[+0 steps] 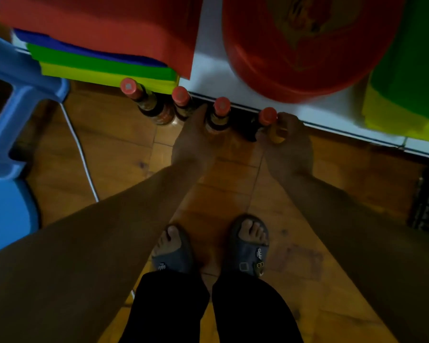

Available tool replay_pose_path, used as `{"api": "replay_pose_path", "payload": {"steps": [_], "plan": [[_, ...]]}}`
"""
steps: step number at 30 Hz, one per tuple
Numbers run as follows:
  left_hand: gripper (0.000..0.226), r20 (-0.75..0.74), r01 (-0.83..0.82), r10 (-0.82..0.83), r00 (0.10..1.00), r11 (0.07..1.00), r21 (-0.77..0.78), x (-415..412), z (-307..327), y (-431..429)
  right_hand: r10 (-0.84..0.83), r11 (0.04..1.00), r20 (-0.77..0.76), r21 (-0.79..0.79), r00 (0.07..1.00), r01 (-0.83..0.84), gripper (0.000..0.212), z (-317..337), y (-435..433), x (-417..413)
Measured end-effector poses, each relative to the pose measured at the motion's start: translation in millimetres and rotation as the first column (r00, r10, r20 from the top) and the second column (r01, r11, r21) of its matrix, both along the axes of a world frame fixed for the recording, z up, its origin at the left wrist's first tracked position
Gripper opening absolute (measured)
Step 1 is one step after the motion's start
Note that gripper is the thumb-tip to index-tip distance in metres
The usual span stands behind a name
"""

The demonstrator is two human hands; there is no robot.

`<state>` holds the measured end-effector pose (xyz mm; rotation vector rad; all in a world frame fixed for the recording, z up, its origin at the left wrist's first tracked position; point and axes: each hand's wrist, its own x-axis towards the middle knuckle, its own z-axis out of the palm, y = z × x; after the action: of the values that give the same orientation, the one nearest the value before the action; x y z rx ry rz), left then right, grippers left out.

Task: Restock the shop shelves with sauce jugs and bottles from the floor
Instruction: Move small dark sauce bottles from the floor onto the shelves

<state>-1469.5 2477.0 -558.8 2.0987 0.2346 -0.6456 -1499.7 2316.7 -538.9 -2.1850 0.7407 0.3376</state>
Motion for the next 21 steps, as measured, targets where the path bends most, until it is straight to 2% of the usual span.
{"api": "replay_pose_path", "payload": {"steps": [4, 8, 12, 15, 21], "plan": [[0.065, 0.043, -0.021, 0.02, 0.999, 1.0, 0.015, 13, -26, -6, -0.013, 0.999, -0.006, 0.033, 1.0, 0.013, 0.053, -24, 4, 5], [0.055, 0.046, -0.008, 0.006, 0.999, 0.999, 0.031, 21, -39, -8, -0.062, 0.997, 0.008, 0.051, 0.998, 0.062, 0.055, -39, 5, 12], [0.052, 0.043, -0.044, 0.045, 0.998, 0.999, -0.029, 24, -48, -11, -0.105, 0.992, 0.03, 0.08, 0.994, 0.103, 0.047, -50, 4, 15], [0.052, 0.053, -0.023, 0.024, 0.998, 1.0, -0.012, 27, -52, -13, -0.105, 0.991, 0.062, 0.083, 0.992, 0.1, 0.041, -53, 3, 14], [0.047, 0.118, -0.058, 0.061, 0.991, 0.998, -0.026, 11, -32, -8, -0.11, 0.988, 0.086, 0.123, 0.99, 0.099, 0.042, -34, -1, -3]]}}
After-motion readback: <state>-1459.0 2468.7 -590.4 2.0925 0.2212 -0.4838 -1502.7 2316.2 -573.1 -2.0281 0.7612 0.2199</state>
